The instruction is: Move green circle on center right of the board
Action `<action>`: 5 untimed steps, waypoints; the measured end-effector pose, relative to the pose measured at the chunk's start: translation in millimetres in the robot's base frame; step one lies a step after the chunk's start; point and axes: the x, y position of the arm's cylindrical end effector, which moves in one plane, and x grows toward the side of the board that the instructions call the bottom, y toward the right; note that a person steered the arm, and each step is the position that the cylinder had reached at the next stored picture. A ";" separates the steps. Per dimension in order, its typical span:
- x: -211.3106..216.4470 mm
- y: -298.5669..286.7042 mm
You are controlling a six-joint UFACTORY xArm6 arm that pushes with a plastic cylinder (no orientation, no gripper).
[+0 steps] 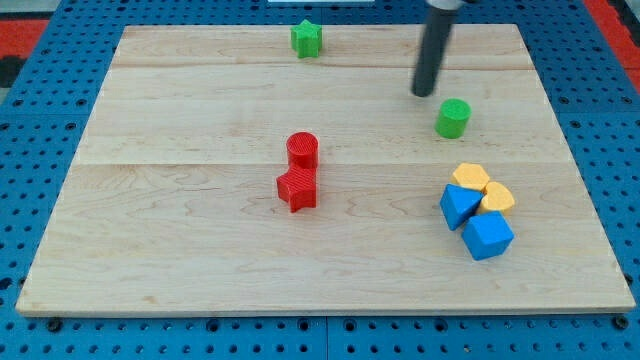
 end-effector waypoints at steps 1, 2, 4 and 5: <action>37.3 -22.5; 98.1 -13.6; 77.4 53.2; 78.0 64.9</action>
